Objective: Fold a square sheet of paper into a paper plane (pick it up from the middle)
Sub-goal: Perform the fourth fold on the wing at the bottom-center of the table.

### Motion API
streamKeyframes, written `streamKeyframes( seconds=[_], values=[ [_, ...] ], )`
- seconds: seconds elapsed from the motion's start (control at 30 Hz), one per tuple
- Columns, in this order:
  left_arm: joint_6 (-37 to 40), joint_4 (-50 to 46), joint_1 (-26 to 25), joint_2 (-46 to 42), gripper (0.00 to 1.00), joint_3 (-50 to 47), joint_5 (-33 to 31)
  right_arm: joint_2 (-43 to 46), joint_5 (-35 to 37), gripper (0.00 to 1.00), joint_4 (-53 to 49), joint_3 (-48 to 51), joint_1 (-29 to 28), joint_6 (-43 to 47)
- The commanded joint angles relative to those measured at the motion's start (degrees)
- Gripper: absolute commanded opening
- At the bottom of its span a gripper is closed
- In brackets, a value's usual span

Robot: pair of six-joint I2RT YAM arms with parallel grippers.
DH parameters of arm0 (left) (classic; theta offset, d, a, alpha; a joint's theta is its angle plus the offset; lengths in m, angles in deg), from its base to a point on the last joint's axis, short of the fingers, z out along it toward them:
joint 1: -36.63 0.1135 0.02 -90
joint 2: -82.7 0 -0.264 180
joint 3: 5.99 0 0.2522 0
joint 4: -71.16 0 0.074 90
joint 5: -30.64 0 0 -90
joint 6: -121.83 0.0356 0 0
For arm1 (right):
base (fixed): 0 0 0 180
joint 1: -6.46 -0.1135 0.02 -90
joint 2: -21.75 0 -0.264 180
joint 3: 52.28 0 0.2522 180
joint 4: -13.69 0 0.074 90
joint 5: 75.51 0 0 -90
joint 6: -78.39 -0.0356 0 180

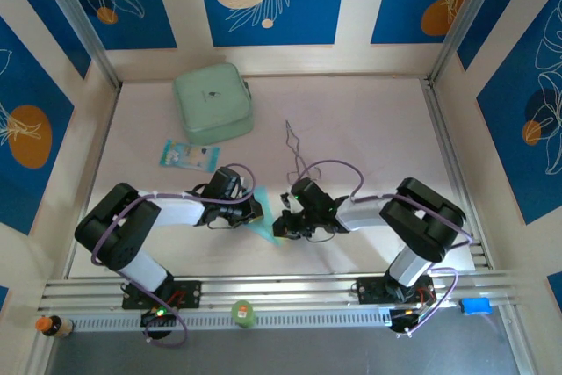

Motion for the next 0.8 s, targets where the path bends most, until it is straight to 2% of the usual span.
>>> streamKeyframes(
  seconds=[0.0,0.27,0.43,0.77],
  values=[
    [-0.28,-3.40,-0.31,0.21,0.00,-1.81,-3.79,3.45,-1.20,0.07,-4.77,-2.86,0.10,1.07],
    [-0.63,-2.70,-0.29,0.18,0.00,-1.78,-3.54,-5.35,0.46,0.06,-7.65,-10.45,-0.58,0.57],
    [-0.64,-2.44,-0.29,-0.08,0.00,-1.59,-3.37,-8.76,3.02,0.06,-8.71,-8.73,-0.54,-0.69],
    [1.83,-2.62,1.03,1.29,0.00,1.38,-2.67,-8.38,3.00,0.00,-9.87,-3.99,-0.12,-0.45]
  ],
)
